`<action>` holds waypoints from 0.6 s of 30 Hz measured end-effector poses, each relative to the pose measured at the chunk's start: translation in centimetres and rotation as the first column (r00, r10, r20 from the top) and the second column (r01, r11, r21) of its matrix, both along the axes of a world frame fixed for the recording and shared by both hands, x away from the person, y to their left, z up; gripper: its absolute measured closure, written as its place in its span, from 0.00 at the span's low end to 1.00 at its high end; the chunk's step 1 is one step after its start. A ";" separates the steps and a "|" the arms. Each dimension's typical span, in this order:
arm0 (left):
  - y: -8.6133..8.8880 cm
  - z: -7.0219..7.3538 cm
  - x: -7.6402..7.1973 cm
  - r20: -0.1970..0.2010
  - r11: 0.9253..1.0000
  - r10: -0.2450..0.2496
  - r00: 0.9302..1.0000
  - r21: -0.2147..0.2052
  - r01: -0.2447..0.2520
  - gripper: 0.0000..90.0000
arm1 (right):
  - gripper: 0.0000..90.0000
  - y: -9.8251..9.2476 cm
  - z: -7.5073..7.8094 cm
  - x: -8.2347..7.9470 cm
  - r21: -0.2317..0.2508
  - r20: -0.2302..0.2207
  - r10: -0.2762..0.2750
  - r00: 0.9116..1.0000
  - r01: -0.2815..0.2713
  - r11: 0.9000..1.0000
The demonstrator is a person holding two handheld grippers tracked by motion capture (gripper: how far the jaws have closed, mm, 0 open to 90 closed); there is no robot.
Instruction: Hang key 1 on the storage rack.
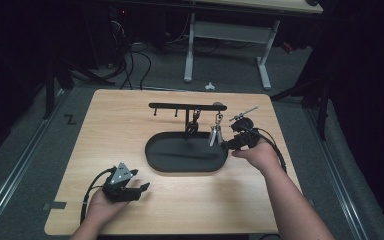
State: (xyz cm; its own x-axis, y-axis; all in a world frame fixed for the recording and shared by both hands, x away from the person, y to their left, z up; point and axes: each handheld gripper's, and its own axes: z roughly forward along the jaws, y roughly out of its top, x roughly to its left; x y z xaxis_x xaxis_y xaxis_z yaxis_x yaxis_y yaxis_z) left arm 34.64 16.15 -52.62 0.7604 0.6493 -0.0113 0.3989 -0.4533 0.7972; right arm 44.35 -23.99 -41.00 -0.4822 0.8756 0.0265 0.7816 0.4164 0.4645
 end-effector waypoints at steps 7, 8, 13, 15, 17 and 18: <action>-0.2 0.0 -0.1 0.000 1.000 -0.005 1.000 0.007 0.005 0.37 | 0.37 -0.9 -2.8 -1.7 -0.006 0.038 -0.021 0.999 0.022 1.000; -0.2 0.0 -0.1 0.000 1.000 -0.007 1.000 0.008 0.007 0.37 | 0.37 -1.0 -3.1 -2.0 -0.011 0.050 -0.024 0.998 0.025 1.000; -0.6 0.3 -0.2 0.011 1.000 -0.021 1.000 0.010 0.021 0.37 | 0.35 -1.9 -4.4 -3.8 0.001 0.122 -0.049 0.991 0.049 0.999; -0.7 0.3 -0.2 0.011 1.000 -0.022 1.000 0.001 0.022 0.37 | 0.34 -2.2 -4.9 -4.8 0.014 0.157 -0.062 0.986 0.061 0.998; -0.8 0.3 -0.1 0.013 1.000 -0.025 1.000 0.006 0.025 0.37 | 0.33 -2.4 -5.3 -5.3 0.019 0.180 -0.066 0.981 0.063 0.998; -0.9 0.3 -0.1 0.014 1.000 -0.028 0.999 0.011 0.028 0.37 | 0.33 -2.7 -5.8 -6.0 0.039 0.207 -0.078 0.975 0.071 0.997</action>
State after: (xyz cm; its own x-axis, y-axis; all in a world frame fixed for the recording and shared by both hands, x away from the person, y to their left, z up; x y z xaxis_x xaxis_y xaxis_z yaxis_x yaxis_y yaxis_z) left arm 34.54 15.21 -52.32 0.7784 0.6277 0.0069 0.3743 -0.4729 0.7977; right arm 38.32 -26.69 -46.77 -0.4134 0.9097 -0.0394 0.6948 0.3432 0.6320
